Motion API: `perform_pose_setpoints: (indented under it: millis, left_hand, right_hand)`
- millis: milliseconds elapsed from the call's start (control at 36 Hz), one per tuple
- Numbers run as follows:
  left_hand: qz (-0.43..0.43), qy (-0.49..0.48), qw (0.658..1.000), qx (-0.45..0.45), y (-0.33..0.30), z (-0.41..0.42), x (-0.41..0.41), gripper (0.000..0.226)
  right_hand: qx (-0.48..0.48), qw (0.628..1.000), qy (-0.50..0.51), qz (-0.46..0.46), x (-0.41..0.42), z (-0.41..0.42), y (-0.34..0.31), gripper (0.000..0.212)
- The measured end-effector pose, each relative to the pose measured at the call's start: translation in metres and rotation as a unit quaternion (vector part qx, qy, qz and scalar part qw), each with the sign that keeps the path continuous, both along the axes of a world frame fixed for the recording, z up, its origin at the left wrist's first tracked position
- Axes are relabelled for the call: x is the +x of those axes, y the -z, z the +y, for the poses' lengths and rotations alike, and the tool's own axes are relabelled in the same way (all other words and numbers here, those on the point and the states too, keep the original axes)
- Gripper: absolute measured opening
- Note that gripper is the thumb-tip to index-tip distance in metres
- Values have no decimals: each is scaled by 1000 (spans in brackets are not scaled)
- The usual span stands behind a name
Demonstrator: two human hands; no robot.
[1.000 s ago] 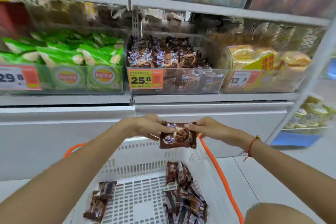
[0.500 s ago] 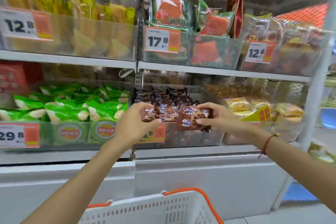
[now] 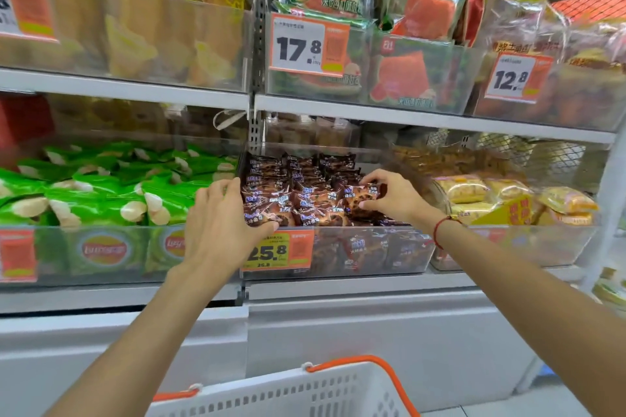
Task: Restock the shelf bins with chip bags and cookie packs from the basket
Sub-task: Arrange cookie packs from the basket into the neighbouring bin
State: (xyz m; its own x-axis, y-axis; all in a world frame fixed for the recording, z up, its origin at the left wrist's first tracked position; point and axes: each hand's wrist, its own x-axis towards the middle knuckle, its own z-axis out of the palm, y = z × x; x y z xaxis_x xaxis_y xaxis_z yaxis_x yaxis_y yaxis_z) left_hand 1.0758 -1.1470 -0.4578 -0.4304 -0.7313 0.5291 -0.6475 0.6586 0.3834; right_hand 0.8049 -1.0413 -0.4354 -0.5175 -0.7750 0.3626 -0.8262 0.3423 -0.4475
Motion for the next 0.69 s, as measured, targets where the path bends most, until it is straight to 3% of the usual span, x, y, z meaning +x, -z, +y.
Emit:
perform_pose_setpoints:
  millis: [83,139,222,361,528,583,694]
  left_hand:
    - [-5,0,1000,10,-2,2,-1,67]
    - [-2,0,1000,15,-2,2,0,67]
    - [-1,-1,1000,16,-2,4,1,70]
    - [1,1,1000,24,-2,4,1,72]
    - [3,2,999,32,-4,3,1,71]
    - [2,-1,999,37,-5,5,1,74]
    - [-2,1,999,33,-5,6,1,69]
  right_hand:
    - [-7,989,18,144,1,5,2,43]
    - [-1,985,13,170,1,7,4,43]
    - [27,989,5,145,-2,10,6,39]
    - [-15,1000,-2,21,2,9,9,35]
    - [-12,1000,-5,13,5,1,2,31]
    - [13,998,6,60,7,1,1,32]
    - [71,966,28,246,10,2,-1,35]
